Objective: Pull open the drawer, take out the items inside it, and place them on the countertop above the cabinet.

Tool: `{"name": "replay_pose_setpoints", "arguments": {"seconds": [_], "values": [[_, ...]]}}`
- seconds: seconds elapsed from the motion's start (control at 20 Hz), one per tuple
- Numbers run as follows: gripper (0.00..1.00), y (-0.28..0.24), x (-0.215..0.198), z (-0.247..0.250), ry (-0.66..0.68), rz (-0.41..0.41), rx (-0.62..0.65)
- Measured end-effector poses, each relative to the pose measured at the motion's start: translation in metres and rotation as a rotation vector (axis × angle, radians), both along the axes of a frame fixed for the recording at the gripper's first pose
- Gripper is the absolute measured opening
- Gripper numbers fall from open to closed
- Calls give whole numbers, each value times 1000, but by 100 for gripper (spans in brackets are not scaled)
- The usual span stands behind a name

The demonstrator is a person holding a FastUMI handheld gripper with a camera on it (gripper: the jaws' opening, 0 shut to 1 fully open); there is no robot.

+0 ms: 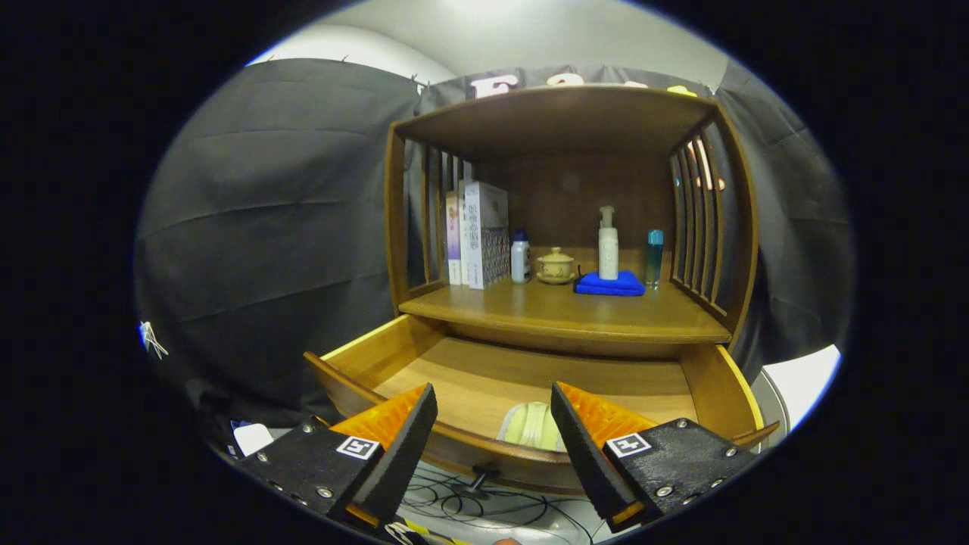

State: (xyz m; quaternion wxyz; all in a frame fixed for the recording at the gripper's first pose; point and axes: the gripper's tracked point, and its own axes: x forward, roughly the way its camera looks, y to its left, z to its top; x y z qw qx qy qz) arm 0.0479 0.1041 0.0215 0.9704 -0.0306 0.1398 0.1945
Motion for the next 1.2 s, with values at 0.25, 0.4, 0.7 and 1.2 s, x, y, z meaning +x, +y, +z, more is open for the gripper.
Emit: {"name": "replay_pose_setpoints", "arguments": {"seconds": [0.25, 0.4, 0.7, 1.2], "values": [[94, -4, 38, -25, 155, 7, -35], [93, -5, 52, -46, 238, 14, -73], [93, -3, 64, -89, 406, 40, -143], [86, -9, 63, -121, 547, 38, -182]]}}
